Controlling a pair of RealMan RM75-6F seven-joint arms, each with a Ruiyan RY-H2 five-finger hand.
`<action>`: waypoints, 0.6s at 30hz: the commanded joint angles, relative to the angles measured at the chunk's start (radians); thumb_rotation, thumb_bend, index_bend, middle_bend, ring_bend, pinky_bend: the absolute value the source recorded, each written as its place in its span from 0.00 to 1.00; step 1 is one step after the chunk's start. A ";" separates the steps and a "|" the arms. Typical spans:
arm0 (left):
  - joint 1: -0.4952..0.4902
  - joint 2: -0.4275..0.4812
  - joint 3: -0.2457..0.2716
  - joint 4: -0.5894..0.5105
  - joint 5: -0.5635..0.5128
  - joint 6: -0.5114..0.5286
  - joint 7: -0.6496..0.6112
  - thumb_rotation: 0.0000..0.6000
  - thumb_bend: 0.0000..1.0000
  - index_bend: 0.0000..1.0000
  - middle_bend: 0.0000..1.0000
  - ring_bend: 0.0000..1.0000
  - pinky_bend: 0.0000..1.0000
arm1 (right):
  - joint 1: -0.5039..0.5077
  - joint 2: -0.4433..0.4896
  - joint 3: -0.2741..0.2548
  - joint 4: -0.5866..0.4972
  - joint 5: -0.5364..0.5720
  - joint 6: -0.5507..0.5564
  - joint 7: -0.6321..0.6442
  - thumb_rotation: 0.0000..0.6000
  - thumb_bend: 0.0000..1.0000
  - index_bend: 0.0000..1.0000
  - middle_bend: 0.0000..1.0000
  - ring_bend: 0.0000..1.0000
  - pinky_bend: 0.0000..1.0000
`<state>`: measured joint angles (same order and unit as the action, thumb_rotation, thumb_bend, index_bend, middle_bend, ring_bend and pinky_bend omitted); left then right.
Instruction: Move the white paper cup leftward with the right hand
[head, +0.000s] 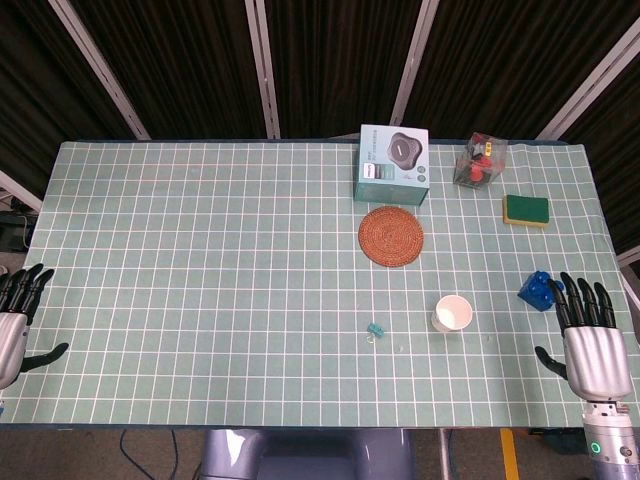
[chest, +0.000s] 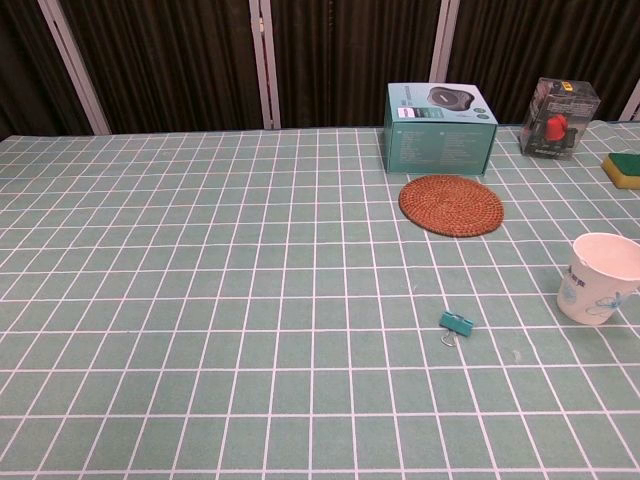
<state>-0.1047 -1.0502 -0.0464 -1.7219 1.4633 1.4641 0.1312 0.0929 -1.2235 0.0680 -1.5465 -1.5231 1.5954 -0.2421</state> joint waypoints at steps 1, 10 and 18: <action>0.000 0.001 -0.001 -0.001 0.001 0.002 -0.001 1.00 0.00 0.00 0.00 0.00 0.00 | -0.001 -0.003 -0.002 0.001 -0.009 0.000 -0.002 1.00 0.00 0.00 0.00 0.00 0.00; -0.009 -0.003 -0.002 -0.002 -0.011 -0.018 0.014 1.00 0.00 0.00 0.00 0.00 0.00 | 0.081 -0.017 -0.037 -0.016 -0.132 -0.107 -0.129 1.00 0.00 0.00 0.00 0.00 0.00; -0.028 -0.018 -0.013 0.012 -0.051 -0.057 0.030 1.00 0.00 0.00 0.00 0.00 0.00 | 0.231 -0.009 -0.052 -0.066 -0.248 -0.336 -0.421 1.00 0.00 0.00 0.00 0.00 0.00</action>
<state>-0.1284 -1.0652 -0.0566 -1.7142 1.4181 1.4126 0.1594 0.2565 -1.2327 0.0261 -1.5874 -1.7183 1.3536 -0.5579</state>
